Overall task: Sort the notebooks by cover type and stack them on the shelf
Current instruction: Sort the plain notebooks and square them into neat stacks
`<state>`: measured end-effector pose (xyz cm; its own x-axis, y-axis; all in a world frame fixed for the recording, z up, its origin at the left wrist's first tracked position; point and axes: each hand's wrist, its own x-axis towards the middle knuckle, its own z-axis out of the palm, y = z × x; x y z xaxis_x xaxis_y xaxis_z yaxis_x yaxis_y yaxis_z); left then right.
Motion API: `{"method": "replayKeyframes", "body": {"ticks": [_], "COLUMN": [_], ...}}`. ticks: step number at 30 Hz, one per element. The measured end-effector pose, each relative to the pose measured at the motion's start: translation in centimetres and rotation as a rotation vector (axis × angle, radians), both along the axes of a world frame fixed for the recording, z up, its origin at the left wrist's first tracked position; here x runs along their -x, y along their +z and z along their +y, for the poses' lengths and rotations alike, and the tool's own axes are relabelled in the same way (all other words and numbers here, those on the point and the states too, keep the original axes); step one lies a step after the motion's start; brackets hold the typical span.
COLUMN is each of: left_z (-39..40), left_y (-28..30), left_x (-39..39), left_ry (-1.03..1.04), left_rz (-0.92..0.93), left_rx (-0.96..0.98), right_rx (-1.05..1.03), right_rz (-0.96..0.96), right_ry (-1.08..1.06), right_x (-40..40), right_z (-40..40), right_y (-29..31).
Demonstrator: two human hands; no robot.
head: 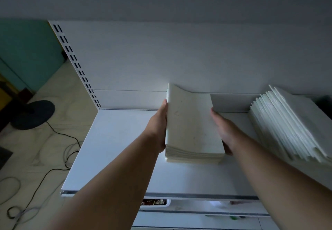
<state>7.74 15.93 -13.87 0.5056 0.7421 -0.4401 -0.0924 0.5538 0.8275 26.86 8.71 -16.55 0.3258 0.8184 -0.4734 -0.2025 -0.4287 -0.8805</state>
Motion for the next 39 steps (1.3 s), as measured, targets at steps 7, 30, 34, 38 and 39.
{"method": "replayKeyframes", "body": {"ticks": [7,30,34,38,39], "left_z": [0.1,0.5,0.6,0.8,0.7], "left_y": [0.4,-0.5,-0.6,-0.9,-0.7], "left_x": [-0.1,-0.6,-0.5,-0.5,-0.5], "left_ry": [-0.053,-0.017,-0.023,-0.054,-0.047], "left_rz": [-0.003,0.041,0.024,-0.011,-0.005], "left_rx": [-0.045,-0.134,-0.167,-0.113,-0.115], "right_rx": [0.000,-0.063,-0.105,-0.195,-0.219], "right_rz": [-0.053,-0.012,0.017,-0.036,-0.060], "right_ry": [0.126,-0.106,-0.073,-0.080,-0.084], "right_x": [-0.2,-0.4,-0.7,-0.4,-0.3], "right_z": [0.3,0.2,0.2,0.7,0.9], "right_y": [0.9,-0.6,-0.7,0.5,0.7]}}
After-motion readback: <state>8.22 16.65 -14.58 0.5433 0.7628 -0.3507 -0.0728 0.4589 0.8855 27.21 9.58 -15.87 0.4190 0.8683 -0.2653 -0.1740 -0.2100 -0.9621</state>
